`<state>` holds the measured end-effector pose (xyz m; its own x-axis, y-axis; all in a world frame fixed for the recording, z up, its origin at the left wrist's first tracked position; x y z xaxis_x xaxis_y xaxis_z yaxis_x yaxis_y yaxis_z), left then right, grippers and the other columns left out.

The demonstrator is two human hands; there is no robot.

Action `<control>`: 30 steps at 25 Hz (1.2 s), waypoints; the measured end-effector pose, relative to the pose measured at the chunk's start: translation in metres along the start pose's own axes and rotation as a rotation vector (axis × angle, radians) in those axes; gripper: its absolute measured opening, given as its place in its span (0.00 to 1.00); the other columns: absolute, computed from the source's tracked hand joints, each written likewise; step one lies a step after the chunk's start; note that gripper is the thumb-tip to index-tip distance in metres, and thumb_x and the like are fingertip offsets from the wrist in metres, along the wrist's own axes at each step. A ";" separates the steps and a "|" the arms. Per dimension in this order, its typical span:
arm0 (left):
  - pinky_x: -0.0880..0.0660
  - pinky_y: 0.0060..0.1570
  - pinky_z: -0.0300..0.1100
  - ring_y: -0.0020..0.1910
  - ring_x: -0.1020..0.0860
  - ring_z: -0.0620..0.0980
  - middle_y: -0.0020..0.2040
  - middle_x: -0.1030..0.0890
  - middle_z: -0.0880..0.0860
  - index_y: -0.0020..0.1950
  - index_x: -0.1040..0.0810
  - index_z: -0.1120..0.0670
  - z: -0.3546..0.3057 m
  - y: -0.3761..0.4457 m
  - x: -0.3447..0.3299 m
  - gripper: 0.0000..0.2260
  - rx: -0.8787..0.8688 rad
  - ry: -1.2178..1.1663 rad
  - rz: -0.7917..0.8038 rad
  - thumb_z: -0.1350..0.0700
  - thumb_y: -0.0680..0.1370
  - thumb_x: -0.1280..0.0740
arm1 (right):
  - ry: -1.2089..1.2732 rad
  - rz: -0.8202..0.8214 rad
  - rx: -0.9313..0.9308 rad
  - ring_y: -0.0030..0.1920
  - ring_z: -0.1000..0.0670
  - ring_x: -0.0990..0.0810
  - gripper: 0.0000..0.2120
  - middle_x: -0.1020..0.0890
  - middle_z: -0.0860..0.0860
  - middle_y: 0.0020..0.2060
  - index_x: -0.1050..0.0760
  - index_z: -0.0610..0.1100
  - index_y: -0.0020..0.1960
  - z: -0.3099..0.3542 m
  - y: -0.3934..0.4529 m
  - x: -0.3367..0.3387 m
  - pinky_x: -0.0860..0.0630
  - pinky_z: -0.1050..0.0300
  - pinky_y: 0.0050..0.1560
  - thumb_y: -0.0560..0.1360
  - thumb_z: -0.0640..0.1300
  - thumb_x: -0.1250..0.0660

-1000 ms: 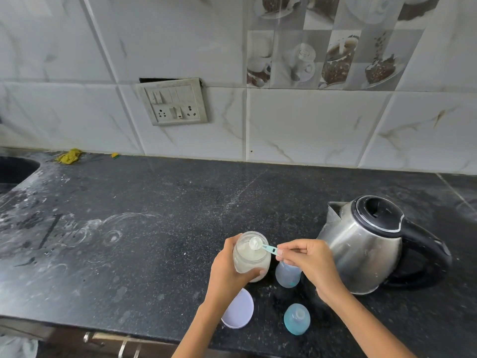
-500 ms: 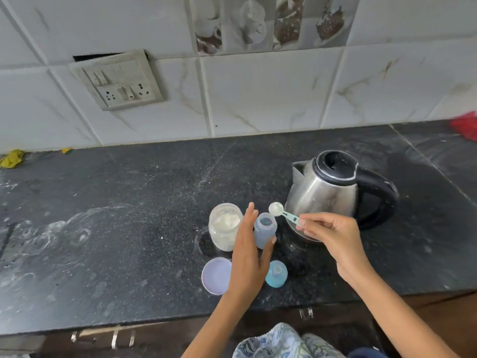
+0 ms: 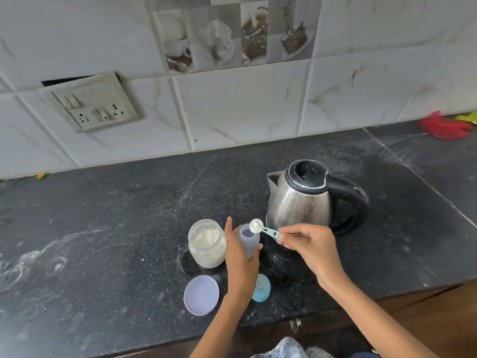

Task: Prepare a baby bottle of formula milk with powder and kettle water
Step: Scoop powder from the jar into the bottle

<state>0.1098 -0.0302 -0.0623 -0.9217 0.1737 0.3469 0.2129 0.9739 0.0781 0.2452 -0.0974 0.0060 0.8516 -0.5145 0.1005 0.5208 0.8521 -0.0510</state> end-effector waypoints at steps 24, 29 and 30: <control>0.32 0.46 0.22 0.49 0.24 0.40 0.55 0.25 0.39 0.75 0.50 0.57 -0.017 0.010 0.001 0.42 -0.133 0.139 0.087 0.63 0.69 0.26 | -0.813 0.137 0.861 0.44 0.51 0.13 0.17 0.12 0.48 0.45 0.14 0.40 0.48 -0.001 0.010 0.004 0.15 0.56 0.42 0.61 0.29 0.20; 0.30 0.46 0.24 0.49 0.22 0.42 0.54 0.23 0.41 0.73 0.47 0.58 -0.018 0.014 0.000 0.41 -0.162 0.154 0.112 0.63 0.68 0.25 | -0.811 0.184 0.905 0.43 0.52 0.13 0.17 0.12 0.49 0.45 0.14 0.41 0.47 -0.003 0.016 0.010 0.16 0.56 0.40 0.61 0.30 0.19; 0.30 0.46 0.24 0.49 0.22 0.42 0.54 0.23 0.40 0.73 0.46 0.58 -0.017 0.015 0.000 0.41 -0.160 0.152 0.120 0.63 0.68 0.25 | -0.812 0.193 0.897 0.43 0.53 0.13 0.16 0.12 0.49 0.44 0.14 0.41 0.47 -0.003 0.017 0.011 0.16 0.56 0.39 0.62 0.30 0.20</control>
<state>0.1182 -0.0184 -0.0455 -0.8301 0.2508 0.4980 0.3776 0.9100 0.1710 0.2640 -0.0887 0.0034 0.4586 -0.4368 0.7738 -0.1089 0.8366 0.5368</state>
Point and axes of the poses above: each hand's wrist, its own y-axis towards the middle knuckle, its own x-axis out of the back of the hand, z = x × y, the point moved 1 cm from there along y, towards the middle knuckle
